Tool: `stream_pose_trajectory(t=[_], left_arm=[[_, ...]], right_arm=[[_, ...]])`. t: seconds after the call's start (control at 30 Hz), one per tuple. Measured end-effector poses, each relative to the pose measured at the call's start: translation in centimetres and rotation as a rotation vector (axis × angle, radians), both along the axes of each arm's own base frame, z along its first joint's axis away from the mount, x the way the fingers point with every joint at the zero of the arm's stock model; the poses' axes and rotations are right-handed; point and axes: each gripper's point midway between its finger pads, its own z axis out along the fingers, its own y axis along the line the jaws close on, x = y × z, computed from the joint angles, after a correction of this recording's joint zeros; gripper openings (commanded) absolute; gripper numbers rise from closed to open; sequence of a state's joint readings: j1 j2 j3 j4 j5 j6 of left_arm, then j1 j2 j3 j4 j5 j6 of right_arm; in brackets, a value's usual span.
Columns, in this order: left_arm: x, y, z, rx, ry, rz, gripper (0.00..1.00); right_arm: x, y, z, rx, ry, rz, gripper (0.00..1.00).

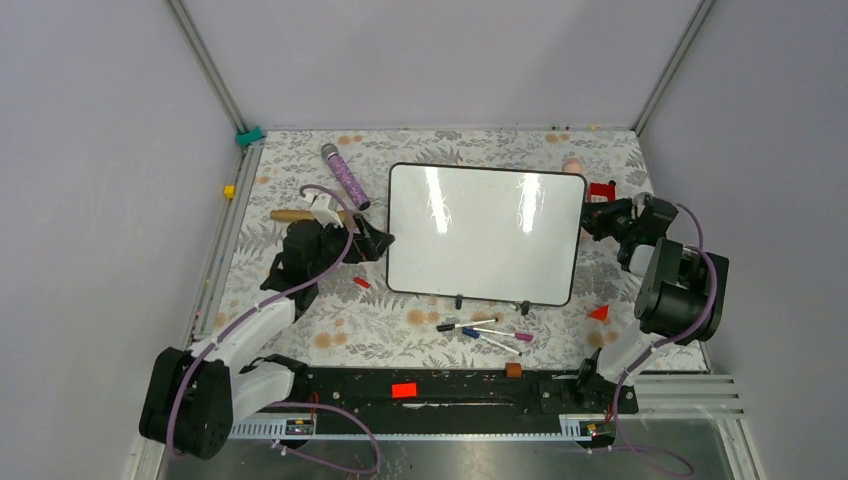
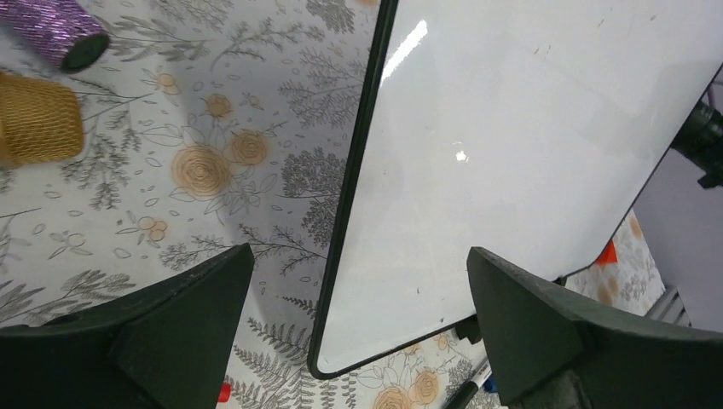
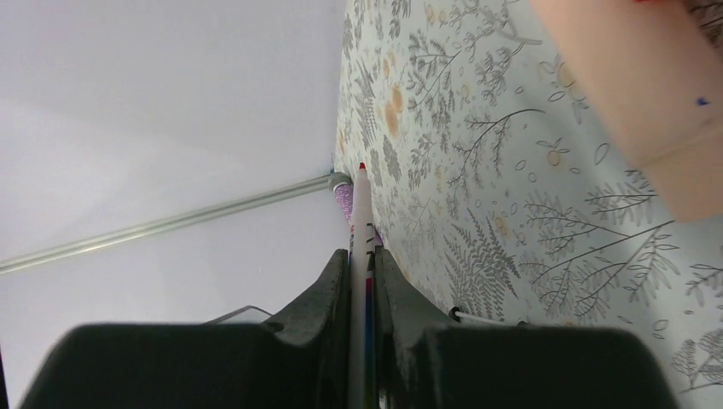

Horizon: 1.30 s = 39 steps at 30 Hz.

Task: Write a sentence on the whiteboard
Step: Move the whiteboard to the center of the board, then hold the whiteboard on the whiteboard stand.

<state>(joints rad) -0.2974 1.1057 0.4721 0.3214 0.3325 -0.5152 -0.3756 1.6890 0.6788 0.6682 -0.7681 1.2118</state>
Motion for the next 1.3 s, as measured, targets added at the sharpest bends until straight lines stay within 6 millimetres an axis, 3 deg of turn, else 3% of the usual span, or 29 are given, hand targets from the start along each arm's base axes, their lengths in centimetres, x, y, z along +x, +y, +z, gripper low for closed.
stream_pose_trajectory(t=[0.2,0.43,0.57,0.77,1.1,1.3], left_arm=[[-0.7,2.3,1.9,0.021,-0.003,0.127,0.99],[-0.4,4.3,5.1,0.046,0.012,0.205,0.99],[-0.6,5.3,7.0,0.078,0.000,0.220,0.99],[-0.2,6.8,9.4,0.141,-0.011,0.240,0.99],[-0.1,5.7,6.7,0.113,0.109,0.194,0.99],[-0.5,4.7,6.6,0.052,0.155,0.157,0.99]], right_arm=[[-0.6,-1.6,0.1,-0.003,0.033,-0.049,0.00],[-2.3,-3.5,2.9,-0.100,0.011,-0.113,0.00],[-3.8,-5.1,4.0,-0.189,0.030,-0.180,0.00],[-6.8,-5.8,5.1,-0.346,0.070,-0.233,0.00],[-12.0,-6.4,8.5,-0.626,0.086,-0.274,0.00],[-14.5,-6.5,8.1,-0.728,0.133,-0.265,0.00]])
